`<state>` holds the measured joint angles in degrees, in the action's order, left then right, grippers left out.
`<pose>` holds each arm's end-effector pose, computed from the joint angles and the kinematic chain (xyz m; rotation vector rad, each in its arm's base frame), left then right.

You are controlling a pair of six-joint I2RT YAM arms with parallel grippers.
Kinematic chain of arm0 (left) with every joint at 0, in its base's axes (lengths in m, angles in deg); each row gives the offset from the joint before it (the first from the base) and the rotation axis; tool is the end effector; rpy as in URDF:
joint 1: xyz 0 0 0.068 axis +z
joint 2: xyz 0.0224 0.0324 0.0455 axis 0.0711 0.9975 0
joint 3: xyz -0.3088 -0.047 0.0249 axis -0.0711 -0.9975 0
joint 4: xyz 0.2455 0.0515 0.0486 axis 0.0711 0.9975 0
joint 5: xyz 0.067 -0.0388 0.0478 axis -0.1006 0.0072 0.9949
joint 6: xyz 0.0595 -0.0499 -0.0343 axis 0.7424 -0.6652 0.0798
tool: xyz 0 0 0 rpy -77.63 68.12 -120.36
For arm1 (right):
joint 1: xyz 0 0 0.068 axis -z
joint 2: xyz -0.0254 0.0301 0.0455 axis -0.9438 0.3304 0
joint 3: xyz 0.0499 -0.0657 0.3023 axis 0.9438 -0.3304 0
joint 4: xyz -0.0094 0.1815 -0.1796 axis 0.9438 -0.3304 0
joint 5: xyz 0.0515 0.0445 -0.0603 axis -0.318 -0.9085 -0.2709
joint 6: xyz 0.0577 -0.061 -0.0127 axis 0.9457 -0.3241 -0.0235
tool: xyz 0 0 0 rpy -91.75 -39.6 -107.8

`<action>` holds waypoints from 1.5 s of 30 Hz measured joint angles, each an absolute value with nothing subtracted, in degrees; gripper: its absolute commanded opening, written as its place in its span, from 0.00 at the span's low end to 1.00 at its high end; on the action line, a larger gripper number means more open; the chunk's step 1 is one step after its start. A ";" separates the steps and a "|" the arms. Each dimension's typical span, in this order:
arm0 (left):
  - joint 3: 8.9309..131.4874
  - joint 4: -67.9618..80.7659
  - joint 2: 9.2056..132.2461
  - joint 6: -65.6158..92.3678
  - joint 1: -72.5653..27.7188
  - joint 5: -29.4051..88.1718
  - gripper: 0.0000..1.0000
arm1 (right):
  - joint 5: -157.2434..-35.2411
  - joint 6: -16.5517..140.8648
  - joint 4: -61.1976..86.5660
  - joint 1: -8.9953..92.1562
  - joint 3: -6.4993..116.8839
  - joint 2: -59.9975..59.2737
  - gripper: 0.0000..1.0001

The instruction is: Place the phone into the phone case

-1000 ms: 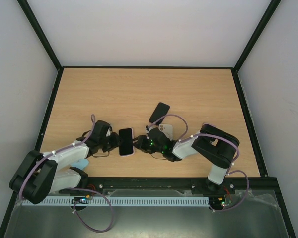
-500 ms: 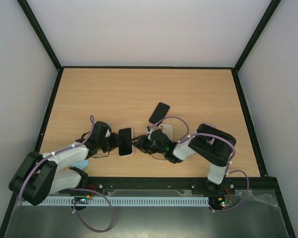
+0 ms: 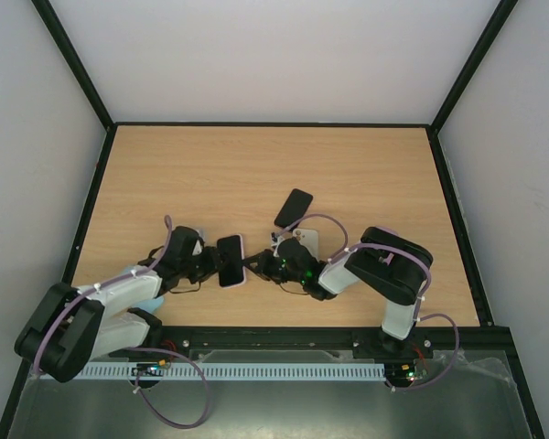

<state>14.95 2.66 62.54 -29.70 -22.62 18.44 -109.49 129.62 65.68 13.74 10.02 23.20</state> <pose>0.1707 -0.1133 0.1488 -0.4415 2.5245 -1.0273 0.1704 0.3109 0.1427 0.0656 2.4378 1.6768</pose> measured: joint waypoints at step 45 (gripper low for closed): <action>20.39 14.02 60.27 -23.45 -23.04 21.90 0.57 | -117.46 127.66 70.86 15.11 11.26 27.79 0.20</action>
<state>20.39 14.02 60.27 -23.45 -23.04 21.90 -117.46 127.66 70.86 15.11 11.26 27.79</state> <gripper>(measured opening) 0.611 0.201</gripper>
